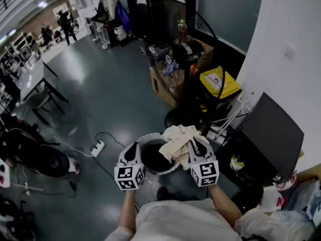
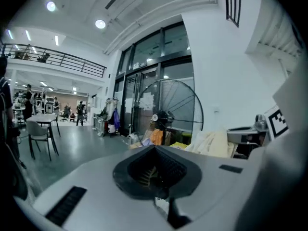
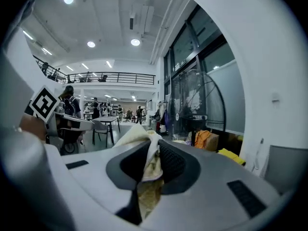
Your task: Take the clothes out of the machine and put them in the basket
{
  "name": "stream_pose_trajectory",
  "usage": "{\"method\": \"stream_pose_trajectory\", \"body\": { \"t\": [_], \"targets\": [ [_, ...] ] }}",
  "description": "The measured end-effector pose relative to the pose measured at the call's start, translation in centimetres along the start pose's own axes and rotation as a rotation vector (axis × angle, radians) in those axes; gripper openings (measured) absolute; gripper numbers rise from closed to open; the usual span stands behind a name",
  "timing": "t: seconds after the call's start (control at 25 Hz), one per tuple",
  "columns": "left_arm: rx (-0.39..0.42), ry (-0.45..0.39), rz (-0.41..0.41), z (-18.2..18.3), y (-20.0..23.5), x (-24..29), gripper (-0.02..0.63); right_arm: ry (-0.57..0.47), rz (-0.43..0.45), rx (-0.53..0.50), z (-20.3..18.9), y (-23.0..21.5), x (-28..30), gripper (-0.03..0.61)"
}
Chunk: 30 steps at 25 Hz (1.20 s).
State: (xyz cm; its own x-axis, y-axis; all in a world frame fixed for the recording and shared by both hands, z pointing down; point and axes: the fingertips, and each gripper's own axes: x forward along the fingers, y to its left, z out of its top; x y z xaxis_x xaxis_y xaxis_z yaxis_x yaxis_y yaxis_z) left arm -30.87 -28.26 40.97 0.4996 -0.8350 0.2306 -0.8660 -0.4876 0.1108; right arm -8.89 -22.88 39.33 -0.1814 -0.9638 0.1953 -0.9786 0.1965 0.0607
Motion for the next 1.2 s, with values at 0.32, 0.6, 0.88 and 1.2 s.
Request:
{"method": "stream_pose_trajectory", "body": {
  "t": [0.32, 0.6, 0.88, 1.2],
  "targets": [
    [-0.063, 0.015, 0.155, -2.8, 11.4, -2.6, 0.018, 0.088, 0.130, -0.020, -3.6, 7.7, 10.3, 0.064],
    [-0.113, 0.121, 0.166, -7.7, 13.9, -2.5, 0.018, 0.290, 0.183, -0.011, -13.0, 11.2, 15.5, 0.064],
    [-0.125, 0.147, 0.139, -8.5, 15.2, -0.7, 0.018, 0.494, 0.228, 0.022, -21.8, 13.7, 20.9, 0.079],
    [-0.098, 0.152, 0.106, -11.2, 11.7, -0.2, 0.018, 0.503, 0.226, 0.046, -27.5, 12.0, 18.7, 0.313]
  ]
}}
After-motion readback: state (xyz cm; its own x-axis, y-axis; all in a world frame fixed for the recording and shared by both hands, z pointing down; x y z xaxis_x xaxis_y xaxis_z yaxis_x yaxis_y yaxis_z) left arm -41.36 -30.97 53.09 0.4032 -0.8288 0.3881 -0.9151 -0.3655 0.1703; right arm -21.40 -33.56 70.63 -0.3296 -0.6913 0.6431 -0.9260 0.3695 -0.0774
